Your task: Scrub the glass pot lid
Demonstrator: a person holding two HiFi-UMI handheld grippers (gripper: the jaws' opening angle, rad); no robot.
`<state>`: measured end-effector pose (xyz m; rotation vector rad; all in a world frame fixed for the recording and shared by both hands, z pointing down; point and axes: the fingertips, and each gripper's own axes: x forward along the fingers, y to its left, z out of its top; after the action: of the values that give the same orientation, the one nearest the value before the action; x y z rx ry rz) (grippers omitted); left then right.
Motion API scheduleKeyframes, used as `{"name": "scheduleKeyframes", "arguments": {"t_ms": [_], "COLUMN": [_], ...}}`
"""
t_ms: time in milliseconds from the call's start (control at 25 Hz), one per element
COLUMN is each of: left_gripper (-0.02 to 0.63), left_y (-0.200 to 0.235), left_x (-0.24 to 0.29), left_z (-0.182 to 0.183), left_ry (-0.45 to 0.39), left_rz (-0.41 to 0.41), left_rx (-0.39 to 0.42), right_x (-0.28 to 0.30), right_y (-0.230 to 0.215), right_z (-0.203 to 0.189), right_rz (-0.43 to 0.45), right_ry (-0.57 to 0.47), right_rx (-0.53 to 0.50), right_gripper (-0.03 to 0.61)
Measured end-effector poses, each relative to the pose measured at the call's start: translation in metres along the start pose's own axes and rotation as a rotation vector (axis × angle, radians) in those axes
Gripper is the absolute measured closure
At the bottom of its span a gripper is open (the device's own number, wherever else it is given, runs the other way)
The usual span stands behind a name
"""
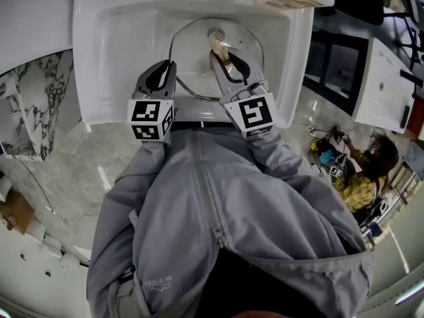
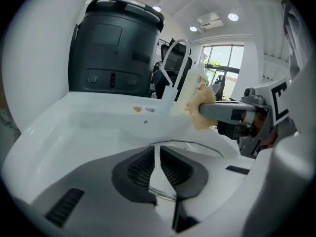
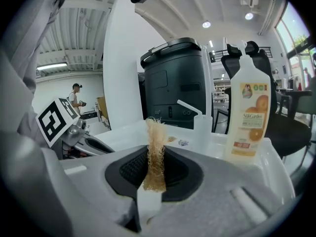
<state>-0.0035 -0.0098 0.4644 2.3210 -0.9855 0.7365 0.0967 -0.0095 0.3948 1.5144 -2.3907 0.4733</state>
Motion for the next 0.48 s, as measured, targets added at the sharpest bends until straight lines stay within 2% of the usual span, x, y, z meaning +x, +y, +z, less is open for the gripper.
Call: {"name": "scheduleKeyframes", "arguments": {"t_ms": [120,200,320,480], "left_gripper": [0.586,0.518,0.512,0.474], "left_y": [0.001,0.001,0.004,0.005], "left_x": [0.007,0.012,0.016,0.025], "left_z": [-0.014,-0.021,-0.030,-0.046], "left_ry": [0.053,0.080,0.121,0.214], "left_rz": [-0.014,-0.025,-0.026,-0.045], "left_rx": [-0.032,-0.057,-0.062,-0.070], "right_x": [0.006,0.011,0.020,0.039], "right_y": [0.001,0.001,0.000,-0.001], "right_z": [-0.008,-0.013,-0.022,-0.038], "right_rz": [0.013,0.022,0.038,0.083], "right_ry": [0.018,0.034,0.068,0.147], "right_rx": [0.001,0.004,0.001,-0.017], "right_gripper": [0.525,0.525,0.525,0.526]}}
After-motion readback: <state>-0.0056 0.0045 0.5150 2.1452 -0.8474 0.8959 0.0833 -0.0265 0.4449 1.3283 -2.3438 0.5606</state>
